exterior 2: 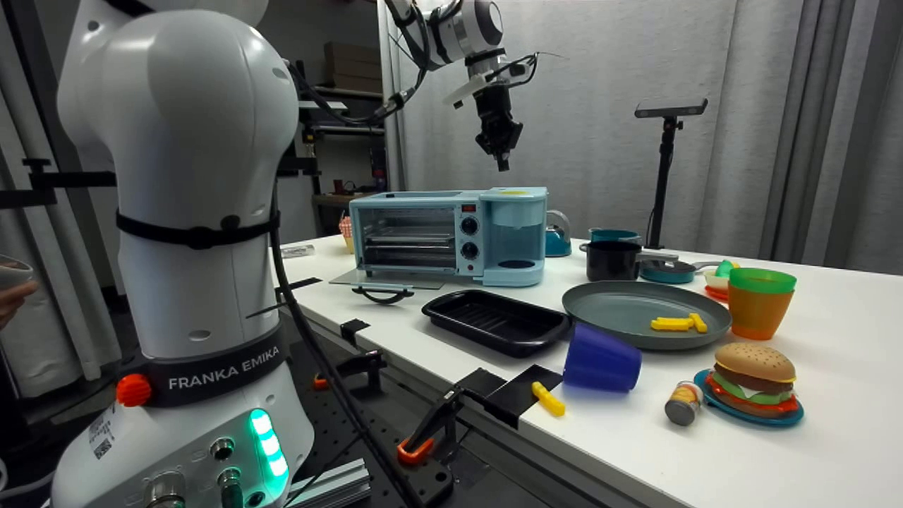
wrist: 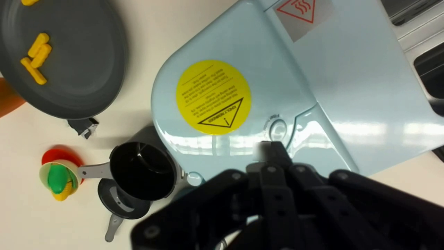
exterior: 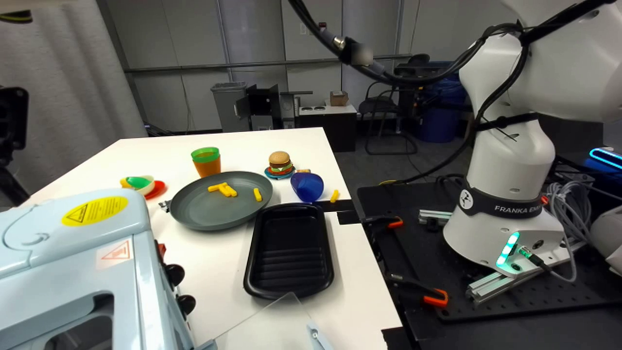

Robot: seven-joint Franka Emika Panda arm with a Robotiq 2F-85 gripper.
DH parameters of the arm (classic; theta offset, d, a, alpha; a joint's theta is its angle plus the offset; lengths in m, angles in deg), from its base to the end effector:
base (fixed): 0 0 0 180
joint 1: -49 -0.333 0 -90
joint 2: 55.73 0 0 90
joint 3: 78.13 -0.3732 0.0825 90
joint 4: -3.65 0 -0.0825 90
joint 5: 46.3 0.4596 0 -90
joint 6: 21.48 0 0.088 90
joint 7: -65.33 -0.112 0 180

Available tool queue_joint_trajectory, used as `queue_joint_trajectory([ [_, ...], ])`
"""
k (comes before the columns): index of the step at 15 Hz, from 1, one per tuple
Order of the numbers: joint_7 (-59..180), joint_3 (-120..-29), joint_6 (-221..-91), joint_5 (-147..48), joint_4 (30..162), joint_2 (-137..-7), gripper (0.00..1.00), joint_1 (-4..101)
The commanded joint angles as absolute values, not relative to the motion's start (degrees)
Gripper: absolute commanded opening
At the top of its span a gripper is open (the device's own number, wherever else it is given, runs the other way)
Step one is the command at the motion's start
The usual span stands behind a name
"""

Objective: Push the button on the top of the breakfast maker

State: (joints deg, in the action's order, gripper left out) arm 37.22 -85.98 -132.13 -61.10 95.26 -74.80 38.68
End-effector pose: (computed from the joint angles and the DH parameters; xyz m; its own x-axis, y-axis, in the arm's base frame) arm 0.7194 0.2042 0.4651 0.9927 -0.0817 0.0883 -0.0962 -0.9799 0.1749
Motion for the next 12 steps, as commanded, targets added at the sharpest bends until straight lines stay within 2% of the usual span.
queue_joint_trajectory([
  [1, 38.99, -84.48, -133.04, -59.30, 93.44, -76.47, 0.00, 37.75],
  [12, 38.05, -83.59, -135.85, -59.87, 94.10, -77.50, 0.00, 36.78],
])
